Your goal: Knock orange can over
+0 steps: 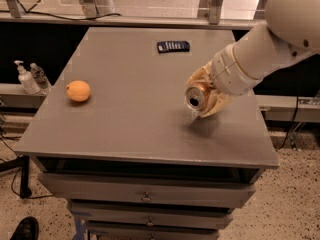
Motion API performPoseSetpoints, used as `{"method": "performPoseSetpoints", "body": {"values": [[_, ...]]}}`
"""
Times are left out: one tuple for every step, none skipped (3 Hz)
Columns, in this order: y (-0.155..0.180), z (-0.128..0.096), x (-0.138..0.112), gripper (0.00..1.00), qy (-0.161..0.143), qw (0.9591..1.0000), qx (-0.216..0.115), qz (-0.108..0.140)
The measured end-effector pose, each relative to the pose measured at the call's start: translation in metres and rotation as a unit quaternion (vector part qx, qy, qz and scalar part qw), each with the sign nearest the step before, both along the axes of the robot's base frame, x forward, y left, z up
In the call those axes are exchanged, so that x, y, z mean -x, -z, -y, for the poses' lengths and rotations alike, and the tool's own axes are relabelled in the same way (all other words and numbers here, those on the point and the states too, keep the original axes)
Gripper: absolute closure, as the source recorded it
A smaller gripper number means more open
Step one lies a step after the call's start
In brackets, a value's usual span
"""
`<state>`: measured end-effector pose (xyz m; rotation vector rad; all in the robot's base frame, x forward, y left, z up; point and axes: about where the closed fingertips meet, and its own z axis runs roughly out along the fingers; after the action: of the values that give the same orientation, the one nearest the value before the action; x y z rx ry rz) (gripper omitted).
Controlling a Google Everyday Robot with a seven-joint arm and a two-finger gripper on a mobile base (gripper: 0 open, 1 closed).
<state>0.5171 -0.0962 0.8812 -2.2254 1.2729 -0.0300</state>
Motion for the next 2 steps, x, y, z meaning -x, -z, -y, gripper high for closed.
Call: {"method": "performPoseSetpoints", "body": {"values": [[0.0071,-0.0049,0.0082,0.86,-0.05,0.9987,-0.003,0.001],[0.0125,-0.0132,0.0149,0.64,-0.097,0.9951,-0.01,-0.013]]}}
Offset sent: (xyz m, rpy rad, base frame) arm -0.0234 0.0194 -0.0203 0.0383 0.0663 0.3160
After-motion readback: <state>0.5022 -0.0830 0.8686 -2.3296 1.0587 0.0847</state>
